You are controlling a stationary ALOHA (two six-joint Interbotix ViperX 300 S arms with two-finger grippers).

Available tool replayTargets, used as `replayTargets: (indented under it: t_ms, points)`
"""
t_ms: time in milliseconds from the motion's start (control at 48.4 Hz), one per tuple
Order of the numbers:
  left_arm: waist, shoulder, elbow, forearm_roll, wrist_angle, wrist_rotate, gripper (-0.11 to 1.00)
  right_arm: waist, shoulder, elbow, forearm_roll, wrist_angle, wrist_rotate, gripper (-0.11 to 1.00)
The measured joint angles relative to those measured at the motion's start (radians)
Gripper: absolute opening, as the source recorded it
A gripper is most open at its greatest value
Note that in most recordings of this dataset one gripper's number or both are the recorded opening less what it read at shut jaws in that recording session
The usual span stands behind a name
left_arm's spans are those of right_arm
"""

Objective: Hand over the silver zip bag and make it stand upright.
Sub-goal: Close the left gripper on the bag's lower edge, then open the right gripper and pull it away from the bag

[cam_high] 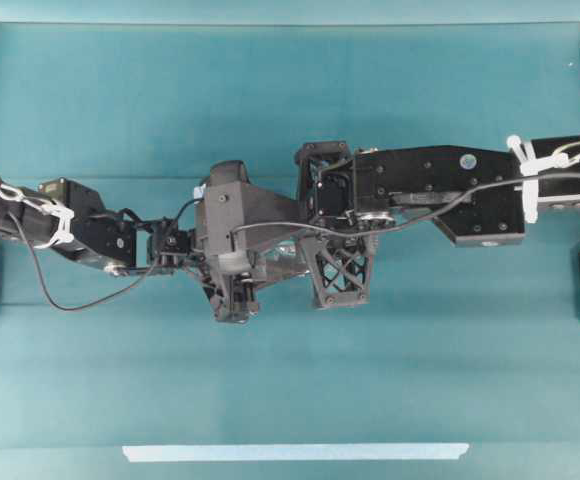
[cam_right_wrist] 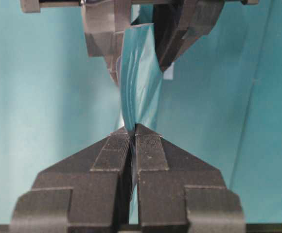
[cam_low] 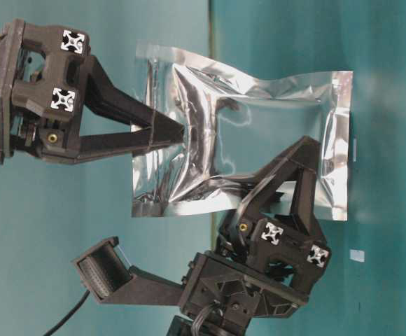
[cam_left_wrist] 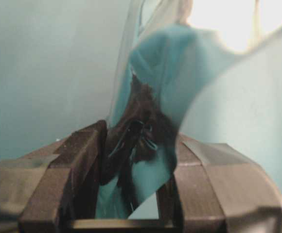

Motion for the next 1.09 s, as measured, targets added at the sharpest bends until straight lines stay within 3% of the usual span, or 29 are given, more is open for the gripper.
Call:
replayTargets:
  t_ms: [207, 640, 723, 950, 1012, 1095]
  points:
    - [0.000, 0.002, -0.008, 0.000, 0.037, 0.040, 0.31, 0.002, 0.000, 0.002, 0.002, 0.000, 0.000, 0.01]
    - [-0.006, 0.002, -0.015, 0.002, 0.040, 0.066, 0.31, -0.002, 0.003, 0.003, 0.069, 0.006, -0.002, 0.04]
    - [-0.006, 0.002, -0.015, 0.002, 0.038, 0.066, 0.31, -0.002, 0.002, 0.003, 0.071, 0.006, -0.002, 0.18]
    - [-0.003, 0.002, -0.015, 0.000, 0.041, 0.064, 0.30, 0.003, 0.003, 0.003, 0.078, 0.002, -0.002, 0.82]
    - [-0.002, 0.002, -0.015, 0.000, 0.041, 0.066, 0.28, 0.003, 0.002, 0.005, 0.078, -0.003, -0.003, 0.91]
    - [0.002, 0.003, -0.014, 0.000, 0.041, 0.066, 0.28, 0.005, 0.003, 0.012, 0.078, -0.015, -0.003, 0.92]
